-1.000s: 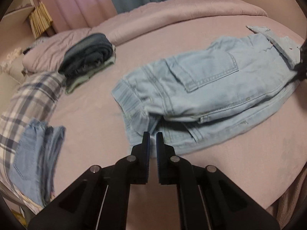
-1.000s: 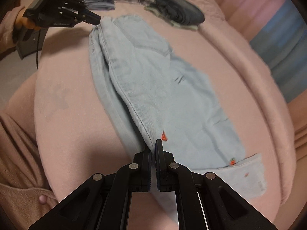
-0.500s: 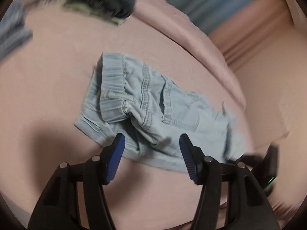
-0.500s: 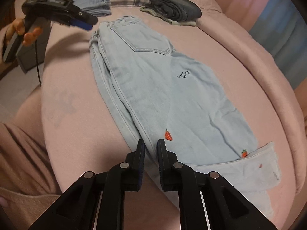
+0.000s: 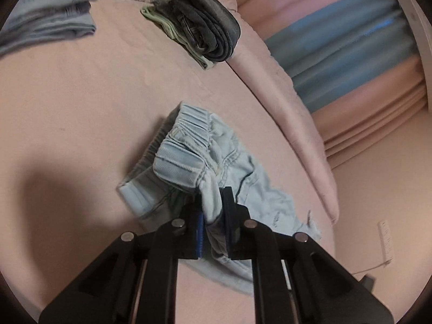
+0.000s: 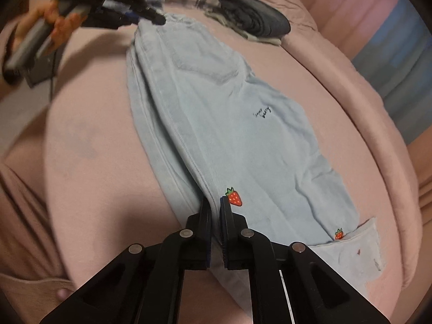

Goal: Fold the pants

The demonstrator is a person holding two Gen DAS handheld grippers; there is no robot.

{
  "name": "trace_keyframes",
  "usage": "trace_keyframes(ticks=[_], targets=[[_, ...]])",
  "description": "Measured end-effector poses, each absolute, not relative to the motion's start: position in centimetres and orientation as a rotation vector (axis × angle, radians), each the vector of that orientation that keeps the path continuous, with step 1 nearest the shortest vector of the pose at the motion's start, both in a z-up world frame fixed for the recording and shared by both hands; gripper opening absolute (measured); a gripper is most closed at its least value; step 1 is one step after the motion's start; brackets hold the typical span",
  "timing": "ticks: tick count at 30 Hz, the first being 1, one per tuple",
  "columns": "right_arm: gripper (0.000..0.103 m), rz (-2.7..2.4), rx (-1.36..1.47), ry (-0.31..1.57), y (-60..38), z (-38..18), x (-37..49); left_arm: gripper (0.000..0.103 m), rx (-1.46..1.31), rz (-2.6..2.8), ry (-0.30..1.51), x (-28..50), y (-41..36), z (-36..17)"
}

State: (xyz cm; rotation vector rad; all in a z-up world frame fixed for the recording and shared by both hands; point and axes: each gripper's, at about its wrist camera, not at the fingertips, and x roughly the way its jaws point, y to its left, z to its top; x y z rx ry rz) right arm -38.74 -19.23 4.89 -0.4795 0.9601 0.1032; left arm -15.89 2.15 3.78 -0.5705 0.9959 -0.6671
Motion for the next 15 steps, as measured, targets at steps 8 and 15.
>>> trace_keyframes(ticks=[8,15], targets=[[0.012,0.117,-0.293,0.999,-21.4,4.1,-38.3,0.021,-0.300,-0.609,1.066,-15.8,0.3,3.0],[0.035,0.010,0.103,0.875,-29.4,7.6,-41.0,0.054,-0.094,-0.606,0.884,-20.5,-2.1,7.5]])
